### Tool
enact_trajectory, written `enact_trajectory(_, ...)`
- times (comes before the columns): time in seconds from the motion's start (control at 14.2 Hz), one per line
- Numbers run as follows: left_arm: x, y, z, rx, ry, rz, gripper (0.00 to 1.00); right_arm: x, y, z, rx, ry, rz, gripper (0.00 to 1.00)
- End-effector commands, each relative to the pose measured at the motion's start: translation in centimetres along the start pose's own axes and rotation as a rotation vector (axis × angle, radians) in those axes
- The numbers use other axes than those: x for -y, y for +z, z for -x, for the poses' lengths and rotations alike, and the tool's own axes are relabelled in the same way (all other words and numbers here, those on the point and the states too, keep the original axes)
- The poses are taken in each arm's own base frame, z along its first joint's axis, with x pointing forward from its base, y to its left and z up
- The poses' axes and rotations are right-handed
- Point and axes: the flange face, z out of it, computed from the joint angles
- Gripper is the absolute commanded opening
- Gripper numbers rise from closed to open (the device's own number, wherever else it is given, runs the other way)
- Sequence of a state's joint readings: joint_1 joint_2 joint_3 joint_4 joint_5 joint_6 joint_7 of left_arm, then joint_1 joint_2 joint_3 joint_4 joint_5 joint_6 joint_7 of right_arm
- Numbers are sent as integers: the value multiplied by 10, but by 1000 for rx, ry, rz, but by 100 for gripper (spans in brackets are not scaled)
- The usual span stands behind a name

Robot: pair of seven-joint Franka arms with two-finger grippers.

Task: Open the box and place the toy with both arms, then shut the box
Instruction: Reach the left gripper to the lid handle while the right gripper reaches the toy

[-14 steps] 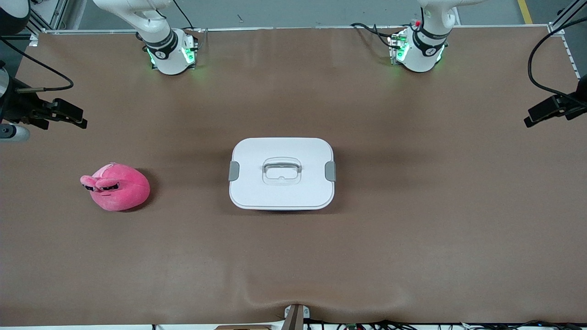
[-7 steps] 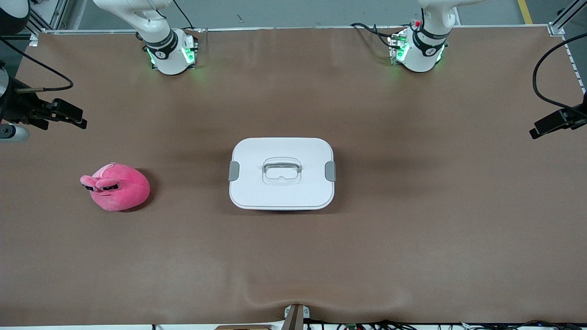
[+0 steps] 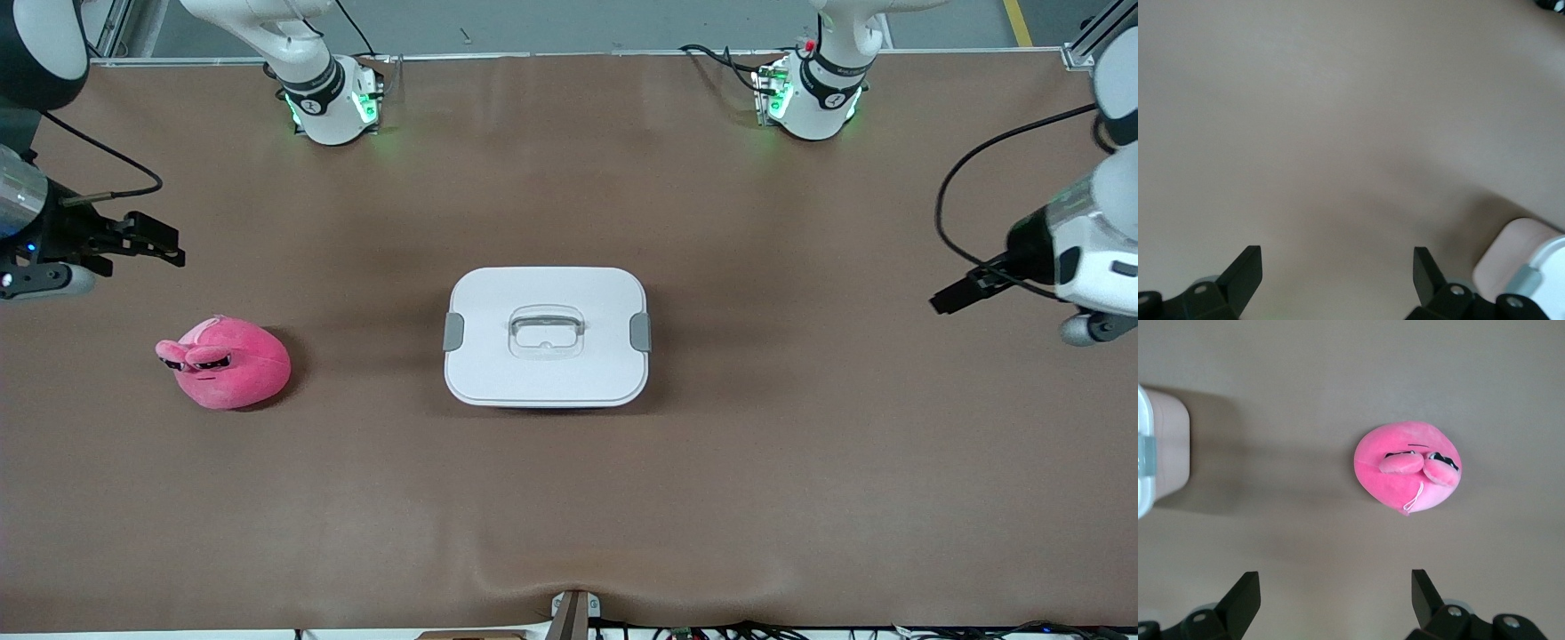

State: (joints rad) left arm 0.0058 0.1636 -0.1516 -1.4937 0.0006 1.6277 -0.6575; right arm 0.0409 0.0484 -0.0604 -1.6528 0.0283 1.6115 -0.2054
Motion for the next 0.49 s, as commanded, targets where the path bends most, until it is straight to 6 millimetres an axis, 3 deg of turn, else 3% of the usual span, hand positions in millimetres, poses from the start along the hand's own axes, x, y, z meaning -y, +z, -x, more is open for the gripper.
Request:
enact_trajectory(0.0, -29, 6, 5, -15, -109, 22, 100, -5, 9, -4, 15, -107, 11, 100)
enact_trajectory(0.14, -61, 16, 21, -27, -169, 37, 100, -14, 23, -8, 32, -160, 5, 100)
enact_trajectory(0.42, -116, 41, 47, -37, -314, 78, 100, -35, 84, -16, -14, -404, 18, 100)
